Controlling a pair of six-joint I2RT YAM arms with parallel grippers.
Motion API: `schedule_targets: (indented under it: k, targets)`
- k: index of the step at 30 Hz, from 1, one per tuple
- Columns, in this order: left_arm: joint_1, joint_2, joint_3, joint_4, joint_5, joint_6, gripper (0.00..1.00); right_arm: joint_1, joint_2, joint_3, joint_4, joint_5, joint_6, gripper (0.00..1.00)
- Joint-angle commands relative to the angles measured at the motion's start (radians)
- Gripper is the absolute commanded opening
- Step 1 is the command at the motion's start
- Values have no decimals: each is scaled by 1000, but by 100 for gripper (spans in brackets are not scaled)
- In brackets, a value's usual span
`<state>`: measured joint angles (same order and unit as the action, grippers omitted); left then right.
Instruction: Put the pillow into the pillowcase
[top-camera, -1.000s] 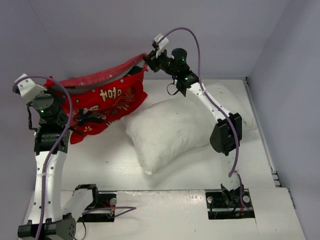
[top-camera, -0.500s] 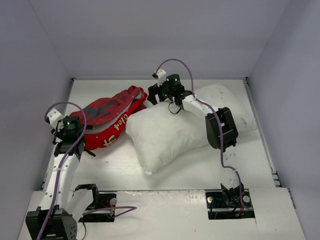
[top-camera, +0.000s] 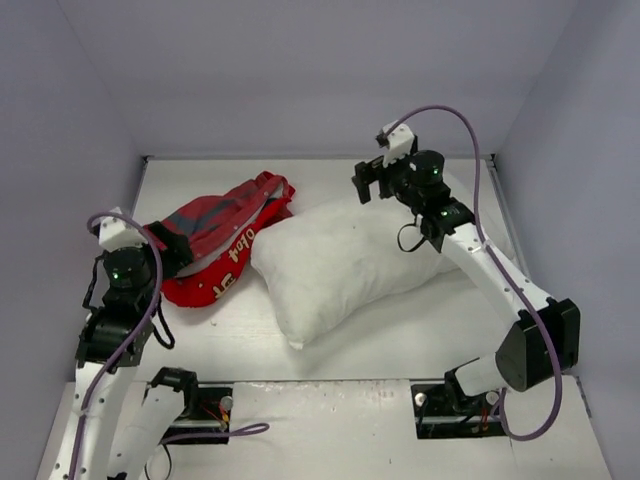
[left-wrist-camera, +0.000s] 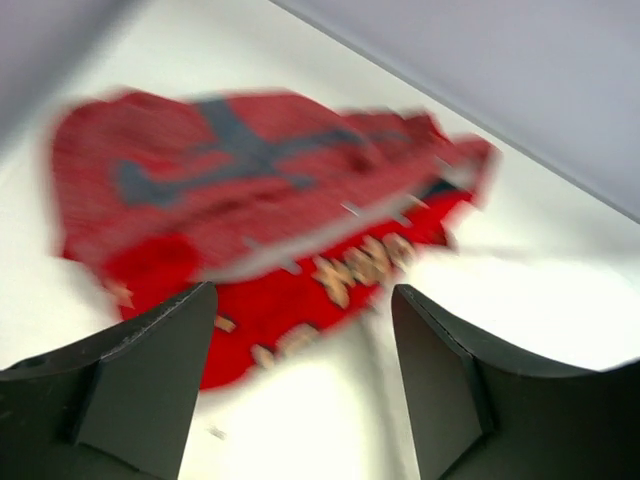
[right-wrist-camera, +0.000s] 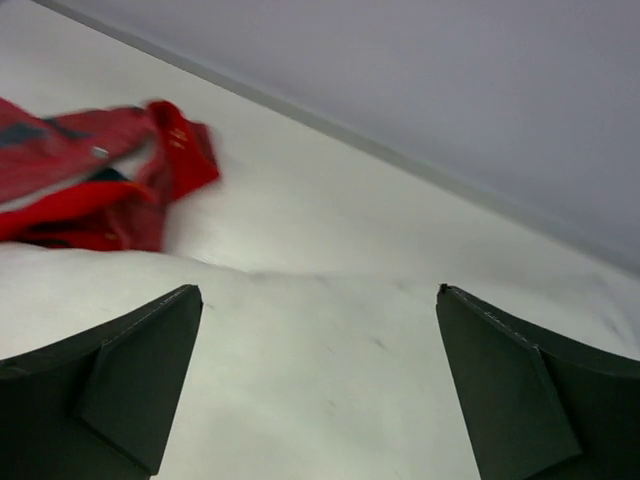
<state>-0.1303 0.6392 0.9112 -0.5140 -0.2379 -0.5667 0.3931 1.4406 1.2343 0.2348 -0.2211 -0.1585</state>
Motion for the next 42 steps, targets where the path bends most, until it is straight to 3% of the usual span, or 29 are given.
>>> schedule_targets:
  k: [1, 3, 7, 11, 14, 17, 18, 20, 21, 22, 24, 25, 26, 32, 33, 34, 36, 37, 38, 40, 42]
  targets:
    - [-87, 40, 2, -31, 219, -191, 67, -72, -14, -97, -11, 208, 92, 100]
    - [-150, 91, 5, -27, 223, -281, 68, -89, -31, -140, -20, 355, 141, 100]
    - [-438, 209, 72, -26, 1, -306, 70, -122, -55, -176, -61, 460, 232, 100]
    - [-577, 374, 129, 35, -60, -337, 71, -157, -48, -180, -150, 514, 351, 100]
    - [-614, 523, 124, 121, -45, -367, 71, -172, -46, -203, -204, 497, 411, 97]
    - [-615, 672, 146, 206, -11, -348, 71, -172, -65, -255, -230, 473, 473, 70]
    - [-617, 745, 164, 212, -8, -332, 68, -172, -75, -272, -247, 468, 500, 46]
    - [-615, 812, 208, 213, -8, -293, 57, -172, -123, -324, -284, 462, 520, 23]
    - [-615, 858, 254, 216, -12, -274, 44, -174, -141, -340, -313, 460, 534, 1]
    - [-617, 876, 277, 229, -15, -259, 38, -171, -184, -366, -331, 460, 545, 0]
    - [-615, 913, 351, 255, -38, -176, 27, -169, -273, -387, -397, 437, 571, 0]
    - [-615, 927, 379, 285, -46, -110, 17, -168, -310, -403, -419, 427, 582, 0]
    - [-615, 957, 447, 299, -60, -76, 14, -165, -395, -412, -445, 393, 589, 0]
    - [-615, 1145, 747, 345, -35, 132, 12, -152, -638, -457, -503, 274, 634, 2]
    - [-615, 1157, 812, 338, -35, 149, 13, -152, -643, -450, -503, 264, 598, 10]
    - [-615, 1165, 831, 330, -38, 157, 27, -152, -644, -431, -502, 256, 568, 27]
    - [-612, 1134, 833, 327, -50, 198, 41, -151, -631, -398, -500, 255, 474, 43]
    - [-609, 1119, 825, 324, -73, 218, 55, -151, -622, -379, -497, 253, 440, 57]
    - [-605, 1099, 818, 304, -89, 235, 62, -151, -596, -331, -493, 246, 404, 64]
    - [-575, 1035, 789, 272, -119, 263, 69, -149, -539, -282, -473, 172, 294, 83]
    - [-542, 984, 755, 226, -120, 271, 71, -146, -496, -217, -454, 76, 232, 93]
